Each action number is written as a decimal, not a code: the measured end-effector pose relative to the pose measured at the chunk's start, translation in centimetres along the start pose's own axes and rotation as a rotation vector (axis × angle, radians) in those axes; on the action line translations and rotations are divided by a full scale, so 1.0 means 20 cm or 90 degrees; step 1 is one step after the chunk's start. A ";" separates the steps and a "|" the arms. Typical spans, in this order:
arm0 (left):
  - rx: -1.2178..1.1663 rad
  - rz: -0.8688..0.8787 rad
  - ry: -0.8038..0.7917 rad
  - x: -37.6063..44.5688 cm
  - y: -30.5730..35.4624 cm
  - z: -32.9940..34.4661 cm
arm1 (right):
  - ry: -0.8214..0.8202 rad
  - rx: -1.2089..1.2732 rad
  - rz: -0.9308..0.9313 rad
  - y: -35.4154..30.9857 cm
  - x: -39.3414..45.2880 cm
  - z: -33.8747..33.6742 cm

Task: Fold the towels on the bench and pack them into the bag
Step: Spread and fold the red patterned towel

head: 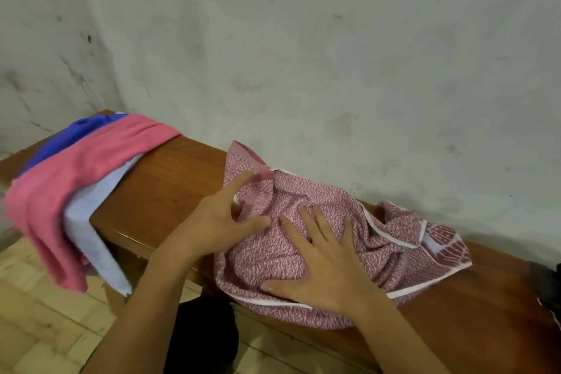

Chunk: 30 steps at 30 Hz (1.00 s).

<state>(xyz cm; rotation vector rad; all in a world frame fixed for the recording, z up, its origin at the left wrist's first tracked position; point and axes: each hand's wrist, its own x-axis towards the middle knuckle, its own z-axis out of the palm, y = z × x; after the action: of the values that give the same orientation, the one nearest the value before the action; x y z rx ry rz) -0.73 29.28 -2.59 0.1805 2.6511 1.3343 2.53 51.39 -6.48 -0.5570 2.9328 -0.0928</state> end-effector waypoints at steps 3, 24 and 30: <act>0.067 0.007 0.077 0.02 0.00 0.03 | 0.016 -0.003 0.000 -0.05 -0.01 0.00; 0.427 0.178 0.035 0.08 0.38 0.57 | 0.309 0.086 0.296 0.49 -0.42 0.03; 0.418 0.292 -0.081 0.05 0.51 0.82 | 0.228 0.016 0.327 0.39 -0.55 -0.03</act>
<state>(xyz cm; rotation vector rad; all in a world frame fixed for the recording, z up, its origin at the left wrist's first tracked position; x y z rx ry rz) 1.96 48.45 -4.03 0.9603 2.9307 0.4435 9.82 62.66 -4.96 0.2565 3.3051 -0.1824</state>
